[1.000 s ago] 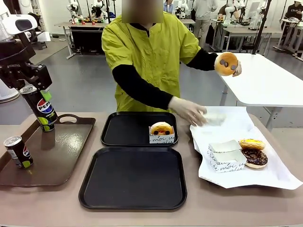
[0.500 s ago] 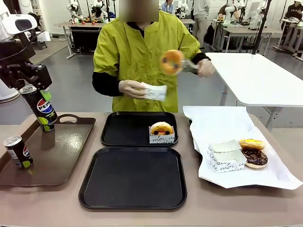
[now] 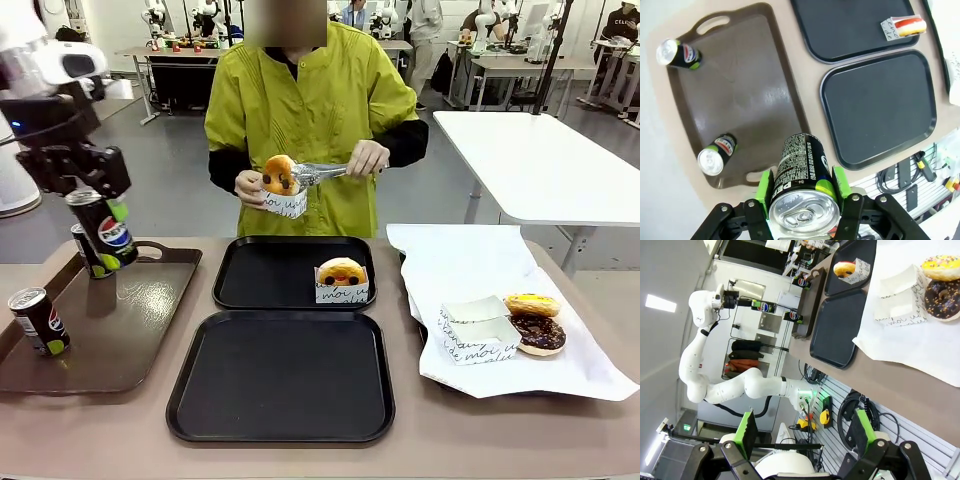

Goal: Set up donuts and drinks on trays.
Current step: Pick up one Pepsi coke and place it on the Flat Tray.

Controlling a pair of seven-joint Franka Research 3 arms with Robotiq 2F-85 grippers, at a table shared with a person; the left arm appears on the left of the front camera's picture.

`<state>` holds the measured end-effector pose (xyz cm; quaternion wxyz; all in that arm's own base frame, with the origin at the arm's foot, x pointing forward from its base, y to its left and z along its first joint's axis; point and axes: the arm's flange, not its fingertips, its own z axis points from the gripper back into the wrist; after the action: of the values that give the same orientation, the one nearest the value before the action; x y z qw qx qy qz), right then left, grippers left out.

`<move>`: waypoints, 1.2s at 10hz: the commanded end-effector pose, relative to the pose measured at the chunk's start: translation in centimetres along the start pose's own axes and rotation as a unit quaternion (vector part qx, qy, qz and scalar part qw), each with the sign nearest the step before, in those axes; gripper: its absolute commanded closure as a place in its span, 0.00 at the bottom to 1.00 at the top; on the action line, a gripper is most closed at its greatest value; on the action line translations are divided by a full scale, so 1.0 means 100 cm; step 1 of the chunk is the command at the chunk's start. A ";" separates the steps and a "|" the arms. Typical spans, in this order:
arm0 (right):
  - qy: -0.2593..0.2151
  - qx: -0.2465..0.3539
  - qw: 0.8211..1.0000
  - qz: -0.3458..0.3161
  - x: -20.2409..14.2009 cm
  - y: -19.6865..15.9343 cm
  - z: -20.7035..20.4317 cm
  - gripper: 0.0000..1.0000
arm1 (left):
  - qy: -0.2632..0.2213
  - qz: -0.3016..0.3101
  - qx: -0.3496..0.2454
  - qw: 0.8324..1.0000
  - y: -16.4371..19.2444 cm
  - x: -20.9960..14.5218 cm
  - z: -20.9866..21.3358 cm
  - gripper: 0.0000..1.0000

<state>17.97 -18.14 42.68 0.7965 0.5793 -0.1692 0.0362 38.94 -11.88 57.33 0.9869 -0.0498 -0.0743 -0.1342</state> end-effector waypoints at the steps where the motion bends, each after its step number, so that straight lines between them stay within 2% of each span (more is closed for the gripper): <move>1: -0.002 0.006 1.000 0.008 -0.001 0.001 0.000 0.00 | -0.004 -0.033 0.014 0.999 -0.021 0.033 -0.004 0.42; 5: -0.002 0.006 1.000 0.008 -0.001 0.001 0.000 0.00 | -0.007 -0.071 0.025 0.997 -0.072 0.089 -0.042 0.42; 8: -0.002 0.006 1.000 0.008 -0.001 0.001 0.000 0.00 | -0.006 -0.093 0.028 0.995 -0.089 0.125 -0.072 0.42; 9: -0.002 0.006 1.000 0.008 -0.001 0.001 0.000 0.00 | 0.009 -0.101 0.022 0.995 -0.085 0.124 -0.072 0.42; 11: -0.002 0.006 1.000 0.008 -0.001 0.001 0.000 0.00 | 0.026 -0.110 -0.008 0.994 -0.063 0.091 -0.040 0.42; 12: -0.002 0.006 1.000 0.008 -0.001 0.001 0.000 0.00 | 0.054 -0.140 -0.009 0.989 -0.046 0.042 -0.003 0.42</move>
<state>17.97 -18.14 42.67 0.7966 0.5793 -0.1689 0.0360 46.58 -21.20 54.92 0.9675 -0.0367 -0.0460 -0.2459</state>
